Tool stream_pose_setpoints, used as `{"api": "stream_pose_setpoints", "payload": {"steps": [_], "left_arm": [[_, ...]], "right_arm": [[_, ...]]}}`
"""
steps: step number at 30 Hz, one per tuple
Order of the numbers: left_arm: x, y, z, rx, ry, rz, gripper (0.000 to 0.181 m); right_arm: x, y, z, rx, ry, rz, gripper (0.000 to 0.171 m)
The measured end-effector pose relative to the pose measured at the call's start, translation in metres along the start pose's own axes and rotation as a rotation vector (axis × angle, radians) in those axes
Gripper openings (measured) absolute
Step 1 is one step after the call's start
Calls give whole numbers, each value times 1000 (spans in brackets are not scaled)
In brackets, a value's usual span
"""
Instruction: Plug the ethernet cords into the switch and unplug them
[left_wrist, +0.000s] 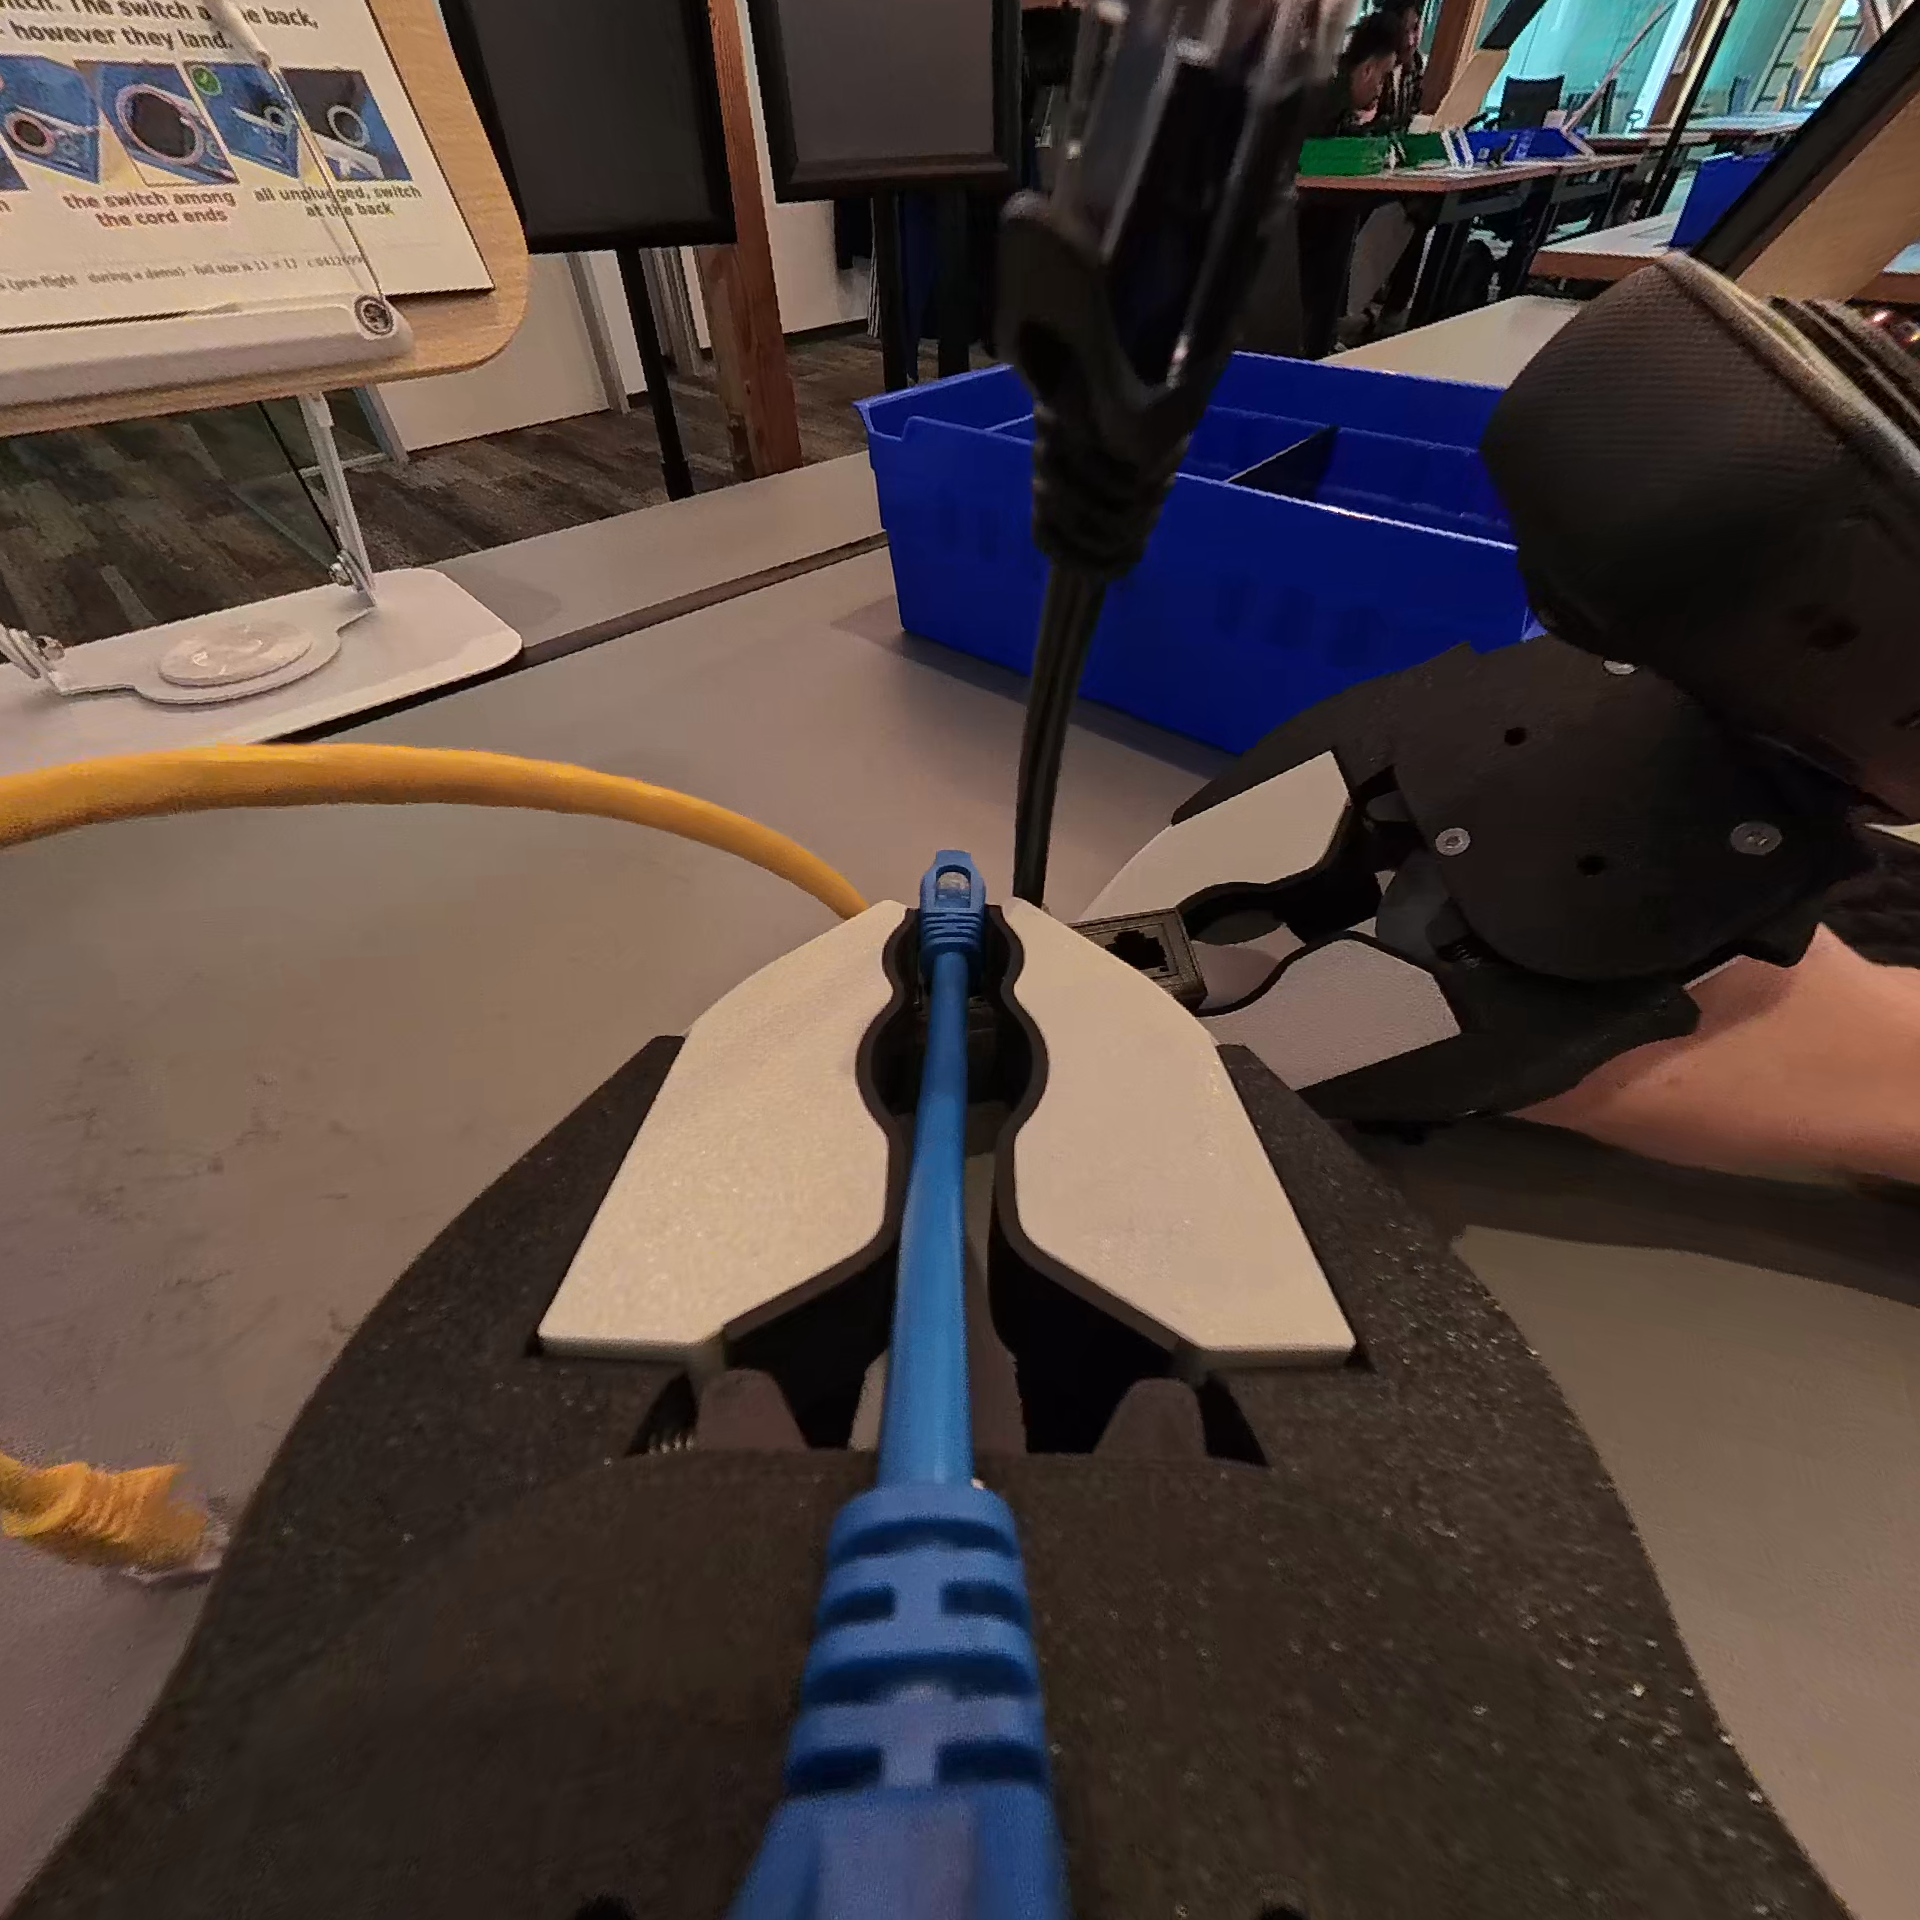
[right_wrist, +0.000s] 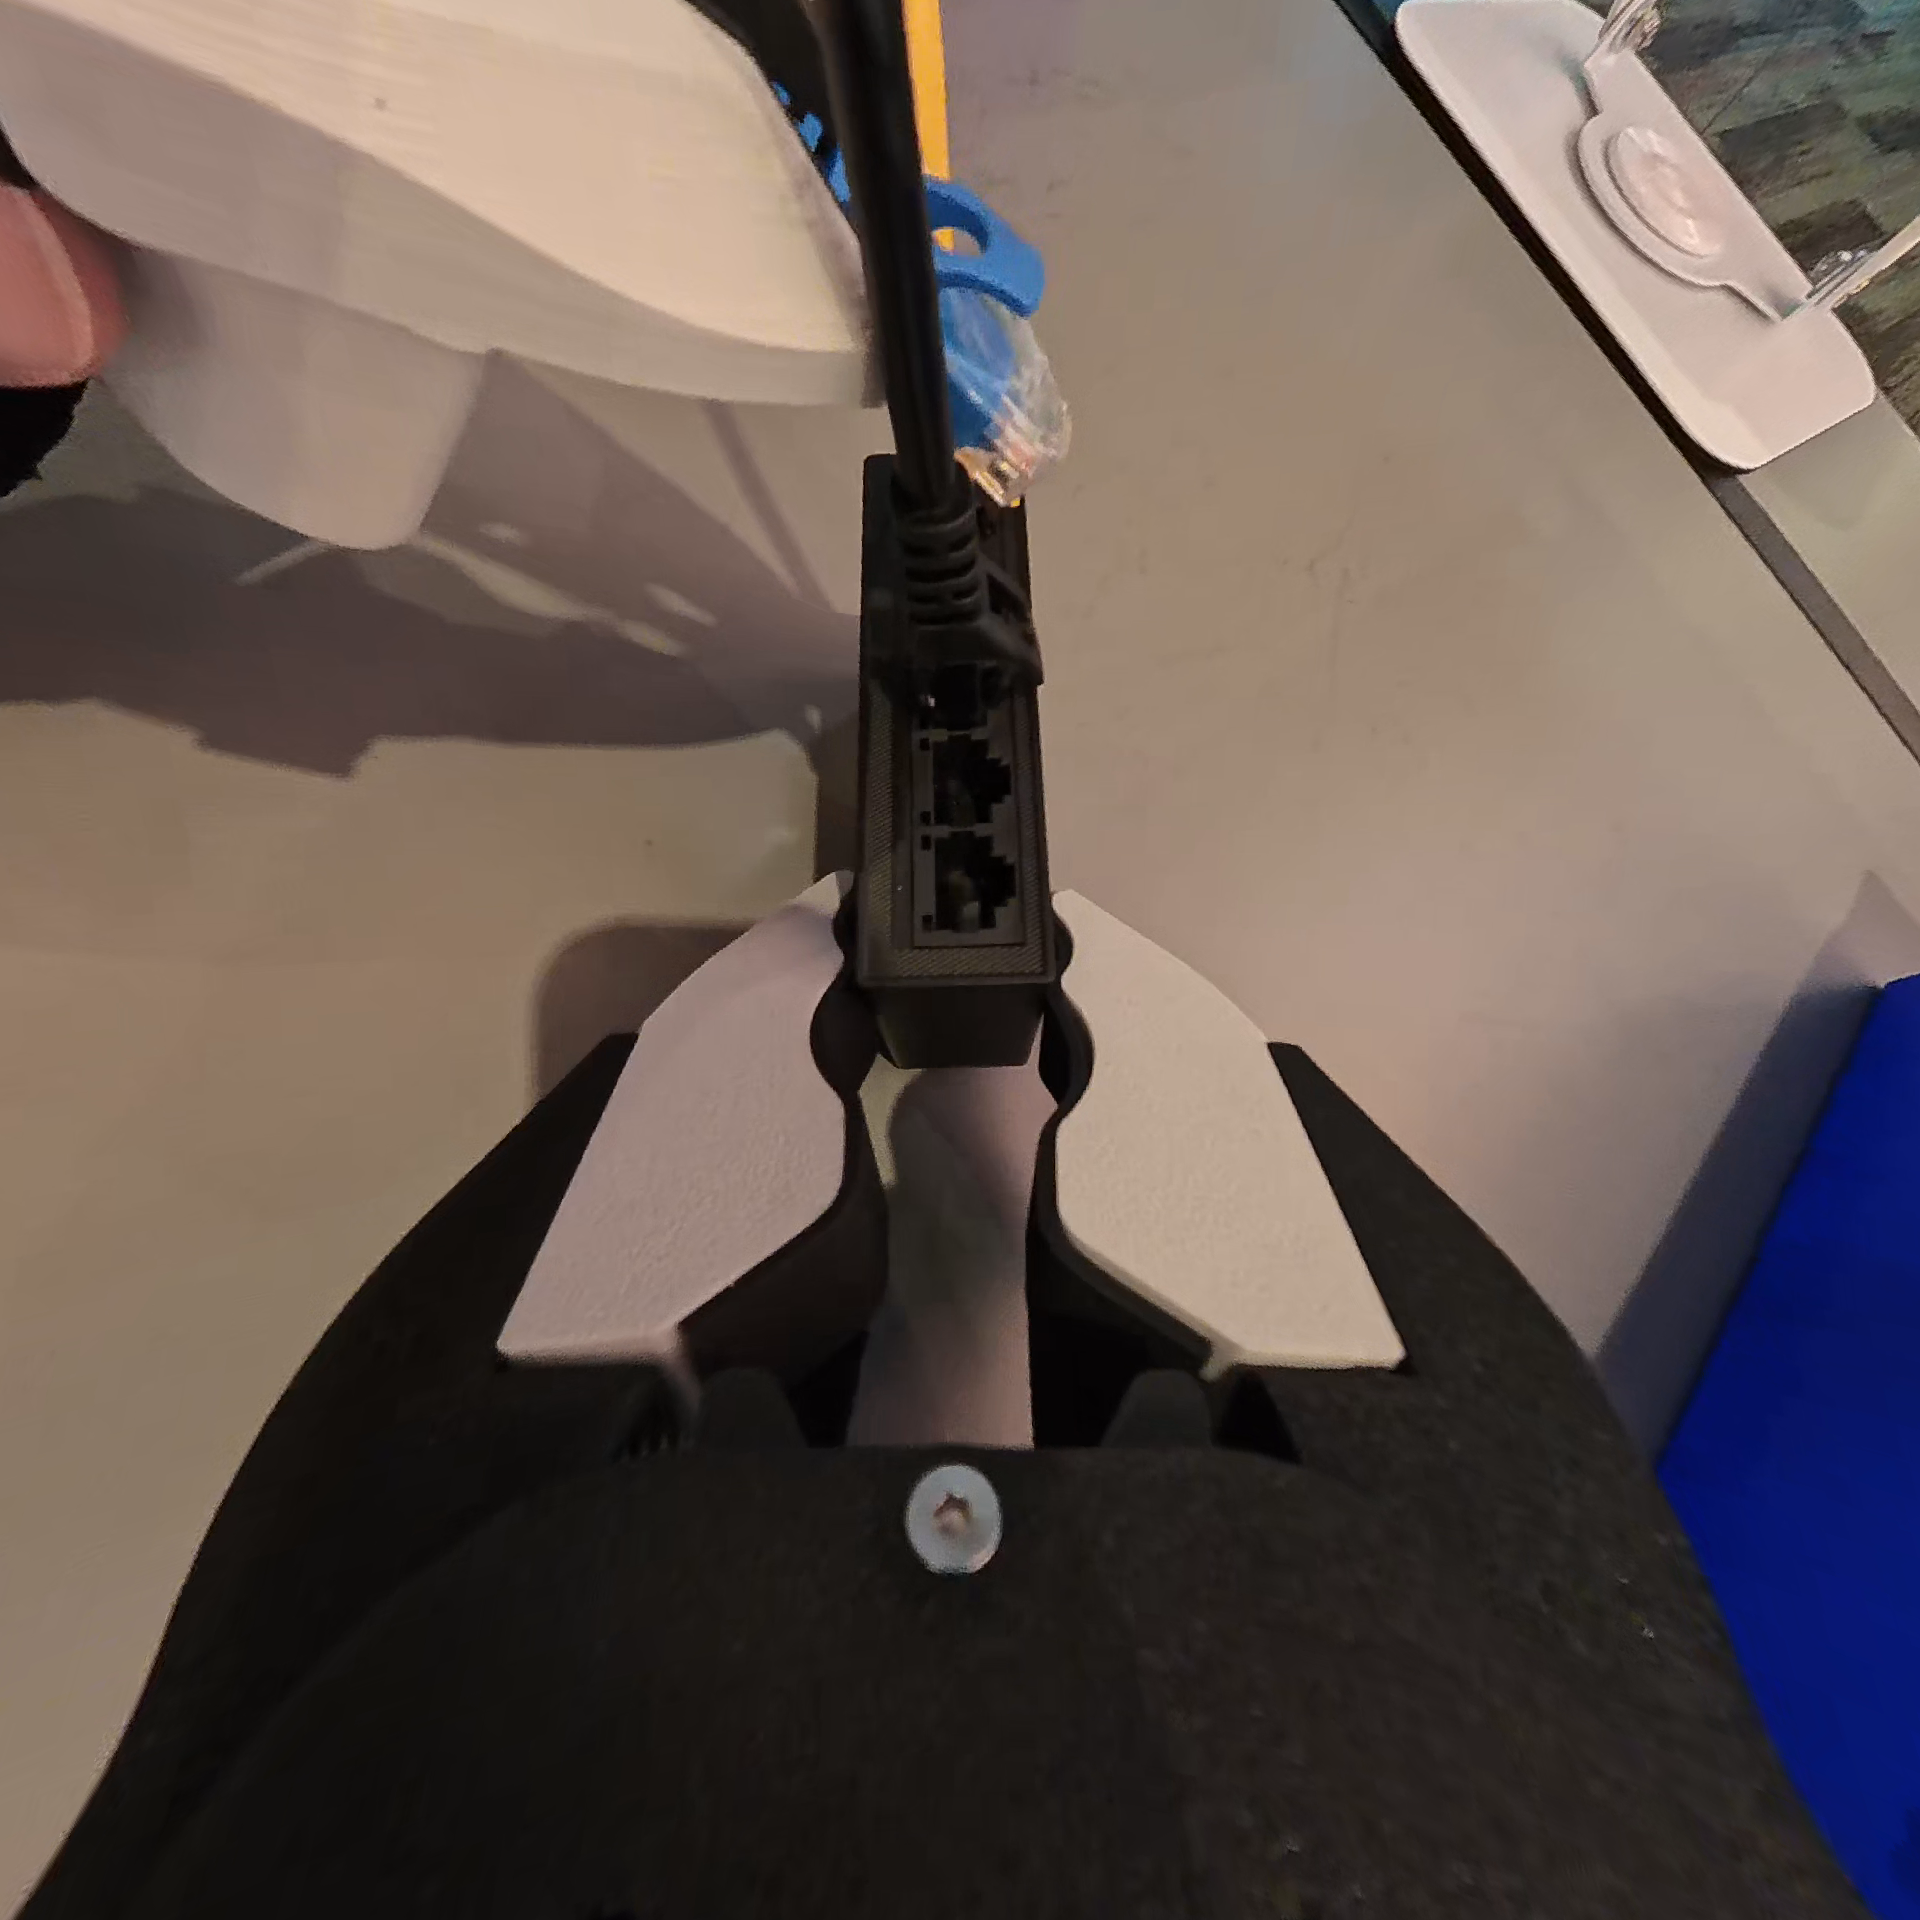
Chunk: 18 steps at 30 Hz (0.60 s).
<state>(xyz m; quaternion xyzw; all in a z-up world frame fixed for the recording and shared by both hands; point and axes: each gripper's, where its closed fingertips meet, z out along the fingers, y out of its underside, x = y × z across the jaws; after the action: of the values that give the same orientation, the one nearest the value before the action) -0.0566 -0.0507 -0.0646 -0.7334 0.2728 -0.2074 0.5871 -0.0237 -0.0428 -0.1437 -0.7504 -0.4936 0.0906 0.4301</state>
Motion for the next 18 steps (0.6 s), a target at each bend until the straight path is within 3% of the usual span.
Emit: {"api": "stream_pose_setpoints", "payload": {"steps": [18], "left_arm": [[2,-1,-2,12,10,-7,11]], "right_arm": [[7,1,-12,-96,-6,-117,27]]}}
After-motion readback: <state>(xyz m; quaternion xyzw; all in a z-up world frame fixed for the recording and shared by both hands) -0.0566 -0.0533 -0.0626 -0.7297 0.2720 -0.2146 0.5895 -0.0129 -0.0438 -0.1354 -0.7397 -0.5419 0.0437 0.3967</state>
